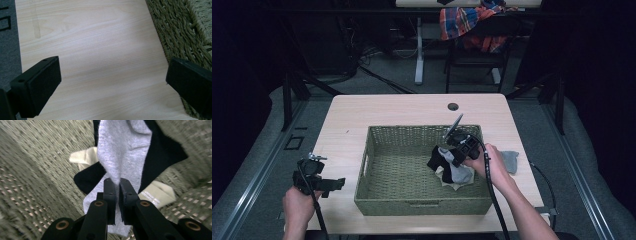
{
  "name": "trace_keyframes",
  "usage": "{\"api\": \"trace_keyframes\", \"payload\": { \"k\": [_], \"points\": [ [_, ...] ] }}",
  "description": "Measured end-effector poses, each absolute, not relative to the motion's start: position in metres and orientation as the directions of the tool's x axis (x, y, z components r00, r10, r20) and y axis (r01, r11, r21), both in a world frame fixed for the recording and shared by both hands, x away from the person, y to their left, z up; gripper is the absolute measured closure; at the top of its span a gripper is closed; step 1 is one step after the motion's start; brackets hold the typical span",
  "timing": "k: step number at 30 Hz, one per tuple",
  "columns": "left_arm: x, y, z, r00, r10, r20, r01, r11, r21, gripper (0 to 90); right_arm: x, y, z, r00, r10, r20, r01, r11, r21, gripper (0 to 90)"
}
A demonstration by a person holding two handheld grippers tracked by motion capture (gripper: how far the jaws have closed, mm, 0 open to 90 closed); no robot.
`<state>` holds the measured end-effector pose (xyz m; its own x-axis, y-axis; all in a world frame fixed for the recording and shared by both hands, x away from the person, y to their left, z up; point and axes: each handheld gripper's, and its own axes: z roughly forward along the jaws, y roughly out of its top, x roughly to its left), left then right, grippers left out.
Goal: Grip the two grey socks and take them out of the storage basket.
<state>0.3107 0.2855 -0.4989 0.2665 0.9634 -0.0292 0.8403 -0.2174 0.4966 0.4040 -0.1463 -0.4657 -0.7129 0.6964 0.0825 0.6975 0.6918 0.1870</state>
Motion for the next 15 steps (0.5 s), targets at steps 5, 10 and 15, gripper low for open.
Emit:
{"api": "trace_keyframes", "payload": {
  "k": [5,10,15],
  "points": [
    [0.311,0.285,-0.499,0.267,0.963,-0.03,0.841,-0.218,0.496,0.1,0.399,-0.151,-0.446,-0.711,0.699,0.082,0.695,0.679,0.235,84.9],
    [0.311,0.285,-0.499,0.267,0.963,-0.029,0.841,-0.218,0.495,0.1,0.395,-0.156,-0.433,-0.71,0.7,0.08,0.691,0.669,0.274,84.9],
    [0.311,0.285,-0.499,0.266,0.963,-0.031,0.841,-0.217,0.495,0.1,0.392,-0.16,-0.421,-0.71,0.7,0.076,0.686,0.663,0.302,85.0]
  ]
}}
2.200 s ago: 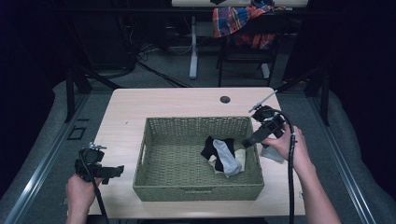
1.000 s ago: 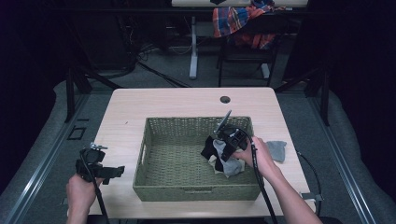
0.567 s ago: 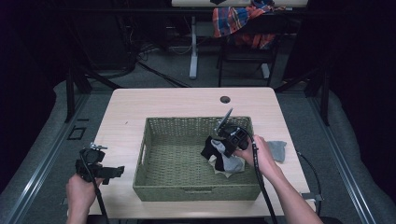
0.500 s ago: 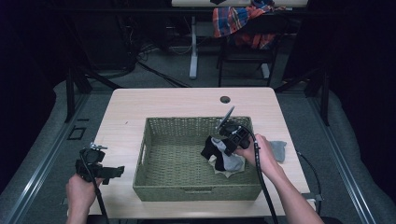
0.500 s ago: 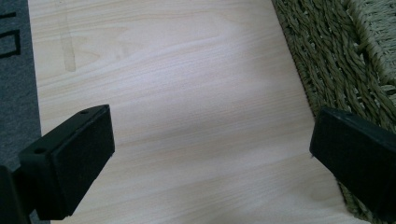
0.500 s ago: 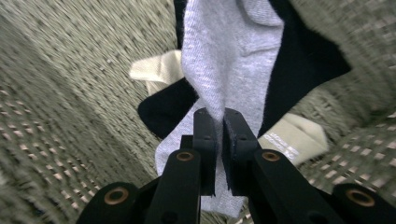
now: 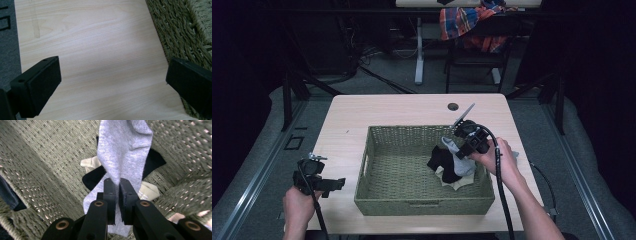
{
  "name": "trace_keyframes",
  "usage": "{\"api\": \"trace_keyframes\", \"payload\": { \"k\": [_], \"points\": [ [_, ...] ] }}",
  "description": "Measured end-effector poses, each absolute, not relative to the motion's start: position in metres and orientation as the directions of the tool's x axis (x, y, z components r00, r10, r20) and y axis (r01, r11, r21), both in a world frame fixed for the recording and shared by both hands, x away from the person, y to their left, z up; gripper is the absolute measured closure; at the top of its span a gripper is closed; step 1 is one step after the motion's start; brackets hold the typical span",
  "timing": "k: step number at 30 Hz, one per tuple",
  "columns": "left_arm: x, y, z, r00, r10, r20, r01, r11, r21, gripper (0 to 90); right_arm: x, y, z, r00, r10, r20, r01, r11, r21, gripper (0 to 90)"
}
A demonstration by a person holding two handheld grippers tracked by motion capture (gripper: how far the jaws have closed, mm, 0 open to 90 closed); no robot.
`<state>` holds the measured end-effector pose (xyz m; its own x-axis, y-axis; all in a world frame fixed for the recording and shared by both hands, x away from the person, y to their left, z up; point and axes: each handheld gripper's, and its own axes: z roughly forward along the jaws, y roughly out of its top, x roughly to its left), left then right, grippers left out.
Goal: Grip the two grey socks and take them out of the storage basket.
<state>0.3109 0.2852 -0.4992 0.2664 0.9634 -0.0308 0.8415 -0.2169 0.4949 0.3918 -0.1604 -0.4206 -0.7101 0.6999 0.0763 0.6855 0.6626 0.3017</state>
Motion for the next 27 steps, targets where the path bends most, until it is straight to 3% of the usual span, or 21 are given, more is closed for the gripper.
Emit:
{"api": "trace_keyframes", "payload": {
  "k": [27],
  "points": [
    [0.311,0.285,-0.499,0.27,0.962,-0.031,0.843,-0.22,0.491,0.1,0.374,-0.183,-0.369,-0.7,0.713,0.045,0.66,0.621,0.423,85.2]
  ]
}}
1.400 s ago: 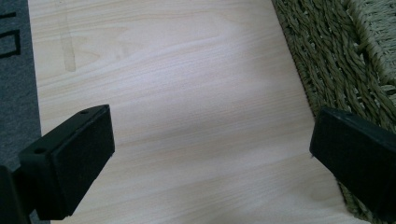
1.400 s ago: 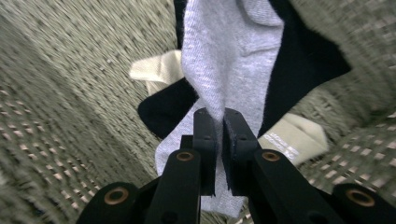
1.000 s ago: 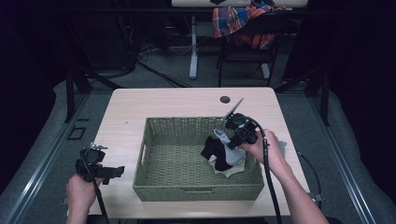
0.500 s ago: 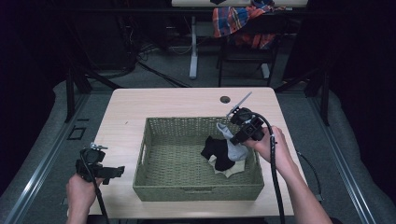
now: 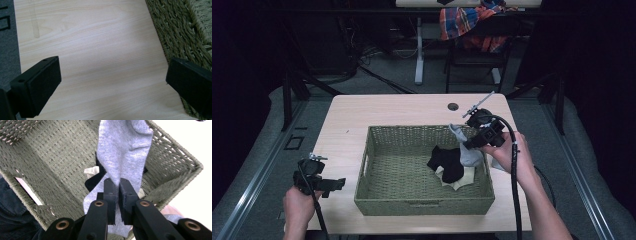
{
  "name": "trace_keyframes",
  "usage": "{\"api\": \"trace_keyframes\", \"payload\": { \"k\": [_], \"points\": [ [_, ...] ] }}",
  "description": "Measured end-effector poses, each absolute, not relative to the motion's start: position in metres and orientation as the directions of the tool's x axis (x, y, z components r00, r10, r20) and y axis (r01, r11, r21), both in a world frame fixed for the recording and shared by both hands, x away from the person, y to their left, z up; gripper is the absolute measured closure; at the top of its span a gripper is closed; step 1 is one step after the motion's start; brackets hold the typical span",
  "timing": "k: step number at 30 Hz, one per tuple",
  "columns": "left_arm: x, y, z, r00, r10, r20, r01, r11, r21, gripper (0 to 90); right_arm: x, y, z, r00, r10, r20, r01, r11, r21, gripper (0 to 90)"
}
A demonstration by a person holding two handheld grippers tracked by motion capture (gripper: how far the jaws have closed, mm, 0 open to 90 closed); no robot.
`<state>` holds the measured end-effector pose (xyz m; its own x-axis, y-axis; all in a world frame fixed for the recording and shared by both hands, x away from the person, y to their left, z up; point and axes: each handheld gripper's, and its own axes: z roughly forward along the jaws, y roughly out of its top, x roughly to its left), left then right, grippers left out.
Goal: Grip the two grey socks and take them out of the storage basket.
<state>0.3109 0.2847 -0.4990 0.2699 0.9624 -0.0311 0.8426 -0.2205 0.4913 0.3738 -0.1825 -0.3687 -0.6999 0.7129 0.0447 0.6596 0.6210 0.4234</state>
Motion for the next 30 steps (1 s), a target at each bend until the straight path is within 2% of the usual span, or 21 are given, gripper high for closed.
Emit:
{"api": "trace_keyframes", "payload": {
  "k": [21,30],
  "points": [
    [0.311,0.285,-0.499,0.271,0.962,-0.031,0.842,-0.222,0.491,0.1,0.369,-0.237,-0.344,-0.602,0.796,0.063,0.71,0.499,0.497,85.2],
    [0.311,0.285,-0.499,0.271,0.962,-0.032,0.843,-0.221,0.491,0.1,0.371,-0.261,-0.342,-0.548,0.835,0.035,0.74,0.465,0.486,85.3]
  ]
}}
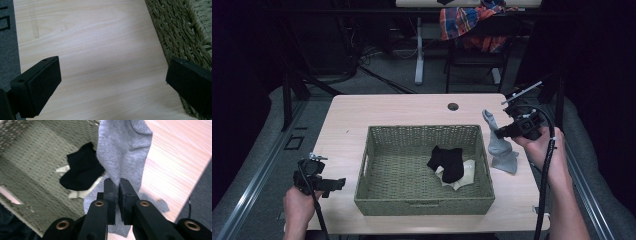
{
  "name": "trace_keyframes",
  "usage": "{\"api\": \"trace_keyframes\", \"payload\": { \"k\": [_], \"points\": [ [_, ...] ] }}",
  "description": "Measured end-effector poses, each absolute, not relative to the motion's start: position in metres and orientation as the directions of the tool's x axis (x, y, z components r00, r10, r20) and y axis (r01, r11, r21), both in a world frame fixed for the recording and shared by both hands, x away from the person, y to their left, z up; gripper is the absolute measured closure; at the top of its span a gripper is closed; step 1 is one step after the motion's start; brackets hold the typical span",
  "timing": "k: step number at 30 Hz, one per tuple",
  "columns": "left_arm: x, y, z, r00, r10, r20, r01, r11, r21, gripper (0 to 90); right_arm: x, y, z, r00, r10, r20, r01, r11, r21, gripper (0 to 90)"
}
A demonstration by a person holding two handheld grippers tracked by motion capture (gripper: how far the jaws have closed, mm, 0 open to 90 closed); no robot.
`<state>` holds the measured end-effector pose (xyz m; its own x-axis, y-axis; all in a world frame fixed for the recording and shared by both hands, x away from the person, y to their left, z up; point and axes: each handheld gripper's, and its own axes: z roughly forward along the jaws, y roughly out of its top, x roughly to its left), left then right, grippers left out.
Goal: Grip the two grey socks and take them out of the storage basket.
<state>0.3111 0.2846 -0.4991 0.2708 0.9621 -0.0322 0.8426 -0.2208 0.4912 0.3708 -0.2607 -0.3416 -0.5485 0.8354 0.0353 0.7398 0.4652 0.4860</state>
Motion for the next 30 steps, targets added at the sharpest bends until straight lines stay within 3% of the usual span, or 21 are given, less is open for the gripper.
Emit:
{"api": "trace_keyframes", "payload": {
  "k": [30],
  "points": [
    [0.311,0.285,-0.499,0.269,0.963,-0.029,0.841,-0.22,0.495,0.1,0.385,-0.313,-0.362,-0.38,0.925,-0.003,0.845,0.349,0.406,85.4]
  ]
}}
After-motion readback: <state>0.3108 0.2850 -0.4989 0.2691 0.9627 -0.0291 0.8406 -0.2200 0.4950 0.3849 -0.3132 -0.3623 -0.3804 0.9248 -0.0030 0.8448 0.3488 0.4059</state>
